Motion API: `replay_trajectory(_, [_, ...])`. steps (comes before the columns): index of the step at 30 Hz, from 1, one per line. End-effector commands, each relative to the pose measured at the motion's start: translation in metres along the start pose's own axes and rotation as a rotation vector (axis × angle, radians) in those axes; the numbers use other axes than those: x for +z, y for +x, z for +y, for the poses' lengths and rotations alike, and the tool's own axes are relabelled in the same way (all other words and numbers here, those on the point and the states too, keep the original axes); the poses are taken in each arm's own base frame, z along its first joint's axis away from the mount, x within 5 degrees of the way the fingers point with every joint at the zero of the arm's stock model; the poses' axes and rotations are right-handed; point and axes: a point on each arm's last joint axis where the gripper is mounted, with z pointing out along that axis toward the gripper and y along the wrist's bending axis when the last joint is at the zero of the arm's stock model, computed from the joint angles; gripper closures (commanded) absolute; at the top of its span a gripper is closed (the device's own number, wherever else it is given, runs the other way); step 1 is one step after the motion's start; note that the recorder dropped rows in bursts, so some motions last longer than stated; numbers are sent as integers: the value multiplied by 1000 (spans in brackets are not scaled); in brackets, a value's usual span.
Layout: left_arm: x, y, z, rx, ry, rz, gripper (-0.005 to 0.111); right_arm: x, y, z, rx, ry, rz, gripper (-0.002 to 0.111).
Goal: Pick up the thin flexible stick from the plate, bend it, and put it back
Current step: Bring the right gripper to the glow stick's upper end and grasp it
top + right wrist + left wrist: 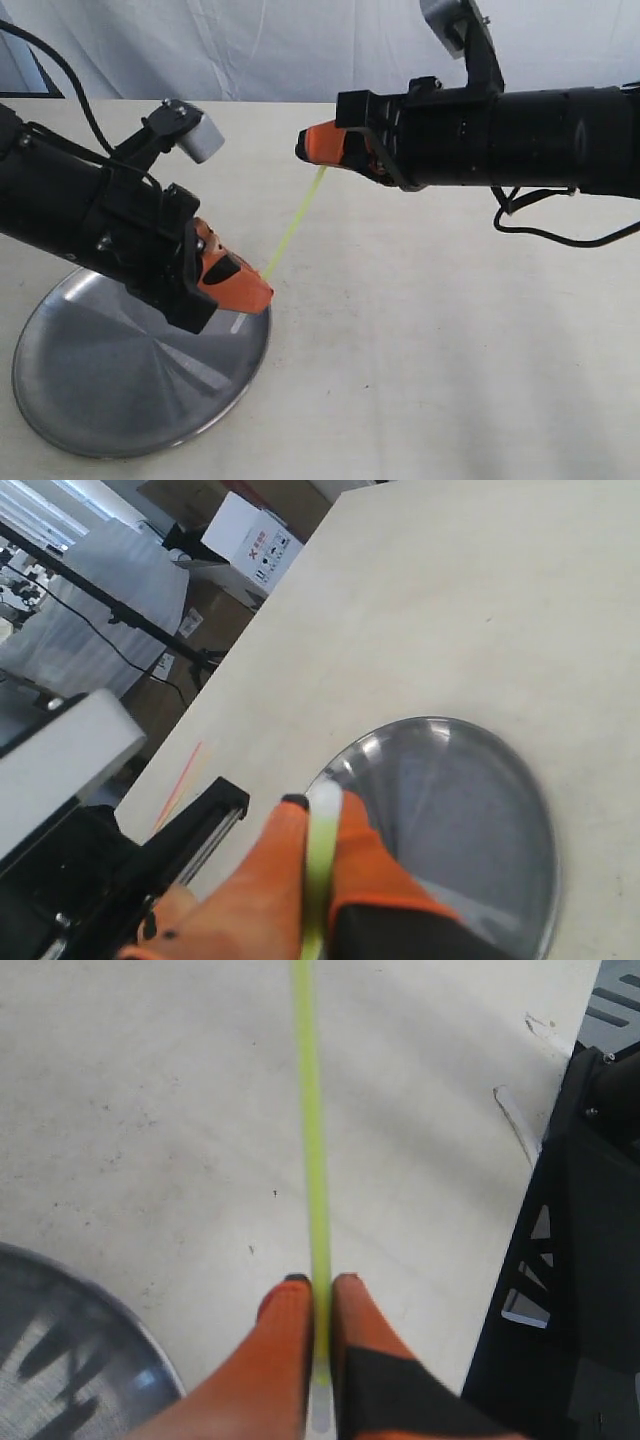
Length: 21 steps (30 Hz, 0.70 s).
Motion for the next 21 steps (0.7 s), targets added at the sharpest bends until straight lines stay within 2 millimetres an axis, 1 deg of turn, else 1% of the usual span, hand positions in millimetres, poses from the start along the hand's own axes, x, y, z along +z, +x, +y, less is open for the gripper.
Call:
replay_trajectory(1, [-1,-3,-4,-3,17,-23,107,4,2,-5,-39,45,10,109])
replay_trajectory(7, [-1,-3,-4,-8,18,-30,107,4,2,-4,-101,44,10,109])
replay_trajectory(9, [-1,-4,-5,27,23,-41,107,4,1,-6,-114,62,6,109])
replay_trajectory(13, [-2,-14,-9,116,64,-148,107,3,0,-12,-128,131,-1,109])
replay_trajectory(16, [-3,-16,-10,165,68,-173,107,3,0,-13,-128,146,-5,109])
replay_trajectory(21, [-3,-19,-10,252,55,-213,107,10,5,-22,-138,156,27,109])
